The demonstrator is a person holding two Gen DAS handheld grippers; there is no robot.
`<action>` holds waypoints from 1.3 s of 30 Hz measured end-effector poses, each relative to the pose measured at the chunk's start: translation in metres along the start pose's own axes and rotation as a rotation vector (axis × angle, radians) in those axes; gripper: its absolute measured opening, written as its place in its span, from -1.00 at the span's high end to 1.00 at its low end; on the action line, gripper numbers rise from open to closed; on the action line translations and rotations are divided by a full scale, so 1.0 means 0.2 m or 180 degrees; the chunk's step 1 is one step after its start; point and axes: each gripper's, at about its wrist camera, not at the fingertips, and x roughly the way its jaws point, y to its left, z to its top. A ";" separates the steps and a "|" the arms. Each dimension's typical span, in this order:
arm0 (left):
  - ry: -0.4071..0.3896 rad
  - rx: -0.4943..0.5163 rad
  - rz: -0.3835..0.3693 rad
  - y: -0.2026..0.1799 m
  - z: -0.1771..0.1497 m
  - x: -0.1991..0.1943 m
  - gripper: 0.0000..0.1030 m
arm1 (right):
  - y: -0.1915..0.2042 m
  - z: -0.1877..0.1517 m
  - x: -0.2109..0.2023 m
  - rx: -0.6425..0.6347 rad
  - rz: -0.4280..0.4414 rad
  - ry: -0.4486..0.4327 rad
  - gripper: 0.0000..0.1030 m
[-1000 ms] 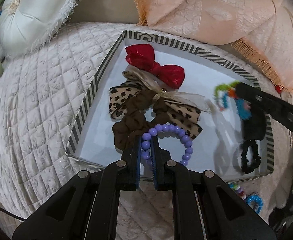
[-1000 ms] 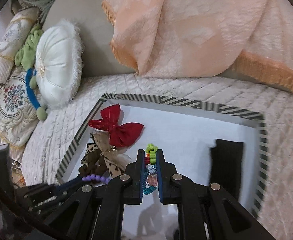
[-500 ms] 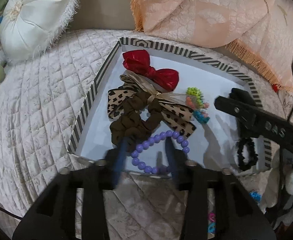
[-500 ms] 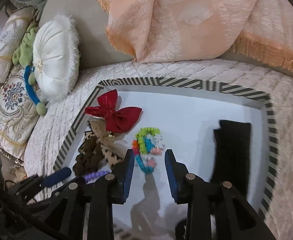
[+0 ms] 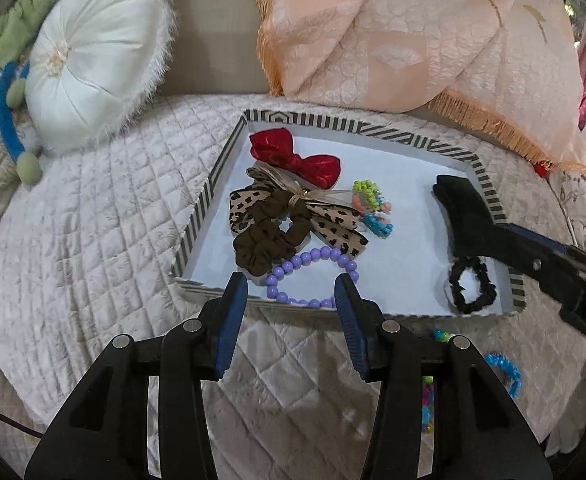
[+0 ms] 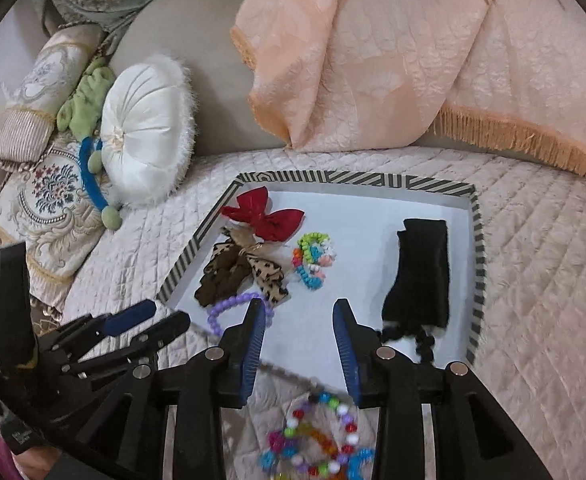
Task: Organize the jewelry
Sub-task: 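Open left gripper releasing purple bracelet while right releases green bracelet in tray, then move both grippers back toward the bracelets lying beside the tray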
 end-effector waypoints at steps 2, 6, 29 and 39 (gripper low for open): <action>-0.0059 0.0008 0.0022 -0.01 -0.02 -0.05 0.13 | 0.02 -0.03 -0.05 -0.0023 -0.0013 -0.0037 0.33; -0.0143 0.0028 0.0053 -0.02 -0.04 -0.12 0.13 | 0.04 -0.08 -0.16 -0.0001 -0.0021 -0.0161 0.29; -0.0353 0.0089 -0.0039 -0.16 -0.15 -0.40 0.13 | 0.01 -0.34 -0.50 -0.0058 -0.0289 -0.0328 0.20; -0.0027 -0.0011 -0.0200 -0.14 -0.20 -0.29 0.13 | -0.16 -0.47 -0.44 0.0133 -0.0397 -0.0092 0.18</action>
